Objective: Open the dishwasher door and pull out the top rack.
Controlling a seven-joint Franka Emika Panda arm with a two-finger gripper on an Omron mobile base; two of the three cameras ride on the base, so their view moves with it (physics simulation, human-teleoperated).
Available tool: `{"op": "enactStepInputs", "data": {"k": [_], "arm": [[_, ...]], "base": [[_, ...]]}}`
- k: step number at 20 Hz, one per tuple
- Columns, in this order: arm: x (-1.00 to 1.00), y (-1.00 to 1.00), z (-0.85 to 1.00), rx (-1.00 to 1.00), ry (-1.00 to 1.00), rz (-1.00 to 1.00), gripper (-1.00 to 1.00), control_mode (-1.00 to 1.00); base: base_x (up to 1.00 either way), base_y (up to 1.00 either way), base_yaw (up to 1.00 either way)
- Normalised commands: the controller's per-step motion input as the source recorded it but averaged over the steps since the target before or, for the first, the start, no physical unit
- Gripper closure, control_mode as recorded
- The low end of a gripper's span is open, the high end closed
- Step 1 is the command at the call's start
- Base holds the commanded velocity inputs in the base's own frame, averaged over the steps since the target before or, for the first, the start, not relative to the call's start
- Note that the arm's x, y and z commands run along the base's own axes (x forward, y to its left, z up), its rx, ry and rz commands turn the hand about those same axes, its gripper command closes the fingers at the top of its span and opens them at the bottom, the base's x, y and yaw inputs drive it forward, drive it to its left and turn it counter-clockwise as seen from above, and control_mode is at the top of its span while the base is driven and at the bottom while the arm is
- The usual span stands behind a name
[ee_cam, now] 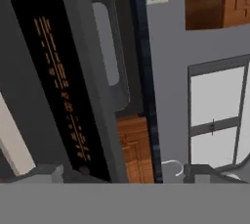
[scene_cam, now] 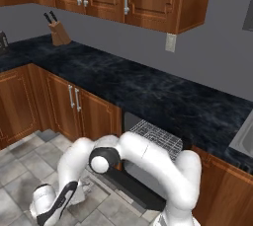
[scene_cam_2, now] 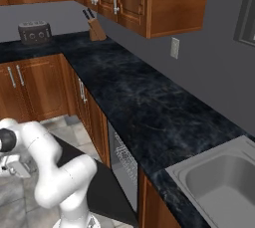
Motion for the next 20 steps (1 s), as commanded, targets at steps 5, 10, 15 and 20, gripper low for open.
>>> {"op": "enactStepInputs", "data": {"k": [5,10,15,20], "arm": [[0.00,-0.52,1.00,0.26,-0.02,0.00,-1.00,-1.00],[0.00,-0.62,1.00,0.24,0.00,0.00,-1.00,-1.00],[0.00,-0.66,1.00,0.15,0.00,0.00,-1.00,-1.00],[0.00,-0.72,0.86,0.11,0.00,0.00,-1.00,-1.00]], "base": [[0.00,0.00,0.00],[0.00,0.00,0.00],[0.00,0.00,0.00],[0.00,0.00,0.00]]}}
